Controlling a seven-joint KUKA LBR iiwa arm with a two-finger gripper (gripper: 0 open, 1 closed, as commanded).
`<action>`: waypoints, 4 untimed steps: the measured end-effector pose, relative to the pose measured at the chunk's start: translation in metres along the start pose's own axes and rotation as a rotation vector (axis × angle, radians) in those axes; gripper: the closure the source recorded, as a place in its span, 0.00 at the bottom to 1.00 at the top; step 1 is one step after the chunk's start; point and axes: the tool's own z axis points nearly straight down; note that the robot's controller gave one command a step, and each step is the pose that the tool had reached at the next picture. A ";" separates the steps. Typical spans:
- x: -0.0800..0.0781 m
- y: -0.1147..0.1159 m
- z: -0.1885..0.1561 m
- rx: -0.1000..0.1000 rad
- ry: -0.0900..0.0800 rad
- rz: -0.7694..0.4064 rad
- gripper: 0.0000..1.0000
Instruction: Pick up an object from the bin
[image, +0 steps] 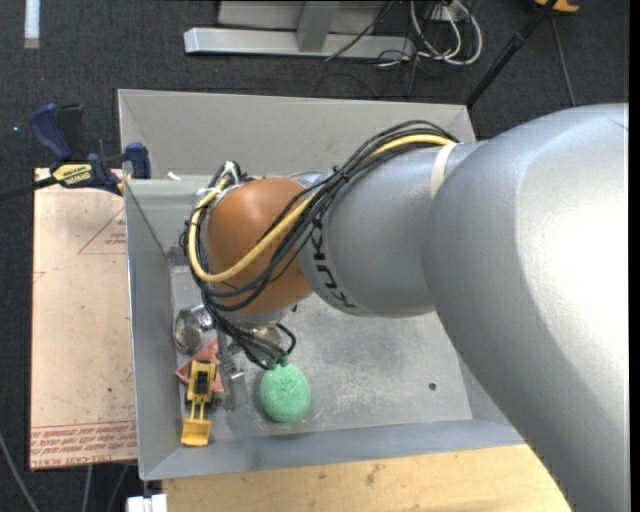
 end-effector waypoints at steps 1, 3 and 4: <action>-0.004 0.012 -0.008 0.001 -0.006 -0.246 0.00; 0.009 0.009 0.023 0.001 -0.005 -0.568 1.00; 0.009 0.009 0.023 0.001 -0.005 -0.568 1.00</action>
Offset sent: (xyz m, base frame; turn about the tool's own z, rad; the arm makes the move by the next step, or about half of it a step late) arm -0.0060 0.0022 -0.0232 -0.1939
